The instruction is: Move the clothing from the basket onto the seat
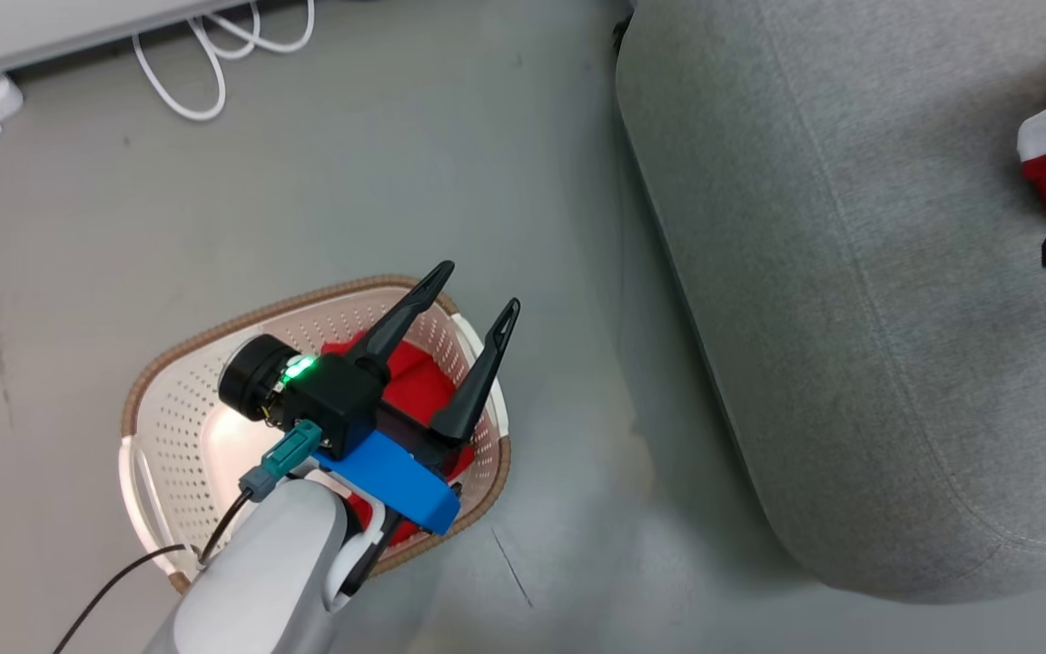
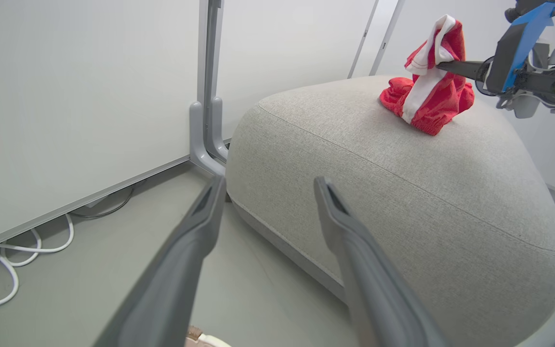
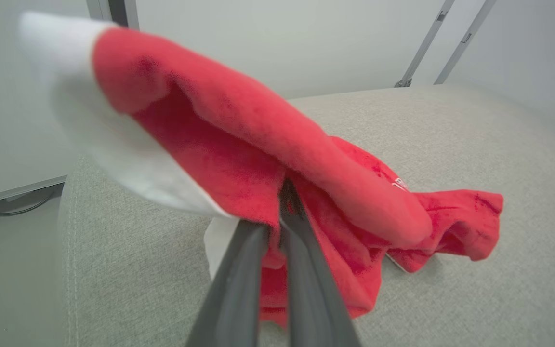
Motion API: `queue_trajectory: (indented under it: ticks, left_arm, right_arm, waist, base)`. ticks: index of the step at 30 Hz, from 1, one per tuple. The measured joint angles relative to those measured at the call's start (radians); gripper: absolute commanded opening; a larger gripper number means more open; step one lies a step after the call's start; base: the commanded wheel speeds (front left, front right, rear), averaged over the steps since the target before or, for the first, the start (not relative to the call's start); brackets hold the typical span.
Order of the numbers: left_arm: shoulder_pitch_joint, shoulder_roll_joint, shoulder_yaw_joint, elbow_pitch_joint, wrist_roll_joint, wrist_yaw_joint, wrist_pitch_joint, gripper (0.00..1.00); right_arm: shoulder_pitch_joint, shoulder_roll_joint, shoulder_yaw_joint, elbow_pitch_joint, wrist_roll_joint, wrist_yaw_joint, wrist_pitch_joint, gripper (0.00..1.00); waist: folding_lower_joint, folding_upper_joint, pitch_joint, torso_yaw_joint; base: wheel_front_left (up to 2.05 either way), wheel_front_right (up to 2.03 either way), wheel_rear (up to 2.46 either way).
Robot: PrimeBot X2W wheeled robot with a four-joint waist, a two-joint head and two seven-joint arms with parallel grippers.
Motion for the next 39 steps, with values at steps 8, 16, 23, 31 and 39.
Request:
queue_trajectory:
  ticks: [8,16,23,31,39]
  left_arm:
    - [0.063,-0.040,0.026,0.045,-0.031,0.003,-0.005,1.00]
    - [0.190,-0.068,0.112,0.044,-0.042,0.011,-0.006,1.00]
    - [0.303,-0.090,0.197,0.045,-0.035,0.019,-0.006,1.00]
    - [0.395,-0.100,0.300,0.056,-0.020,0.028,-0.006,1.00]
    - [0.431,-0.100,0.402,0.065,0.002,0.040,-0.006,1.00]
  right_arm:
    - [0.054,0.019,0.059,0.023,-0.039,0.000,-0.013,1.00]
    - [0.157,0.043,0.170,0.023,-0.029,0.000,-0.031,1.00]
    - [0.317,0.070,0.274,-0.108,0.050,0.000,-0.051,1.00]
    - [0.587,0.124,0.335,-0.410,0.117,0.000,-0.020,1.00]
    - [0.786,0.189,0.360,-0.709,0.131,0.000,0.075,1.00]
  waist:
    - [-0.0002,0.0000,-0.113,-0.002]
    - [-0.0004,0.0000,-0.269,0.012]
    - [-0.0005,0.0000,-0.395,0.055]
    - [-0.0005,0.0000,-0.483,0.154]
    - [-0.0003,0.0000,-0.518,0.226]
  base:
    - [0.00,0.00,0.00]
    - [0.00,0.00,0.00]
    - [0.00,0.00,0.00]
    - [0.00,0.00,0.00]
    - [0.00,0.00,0.00]
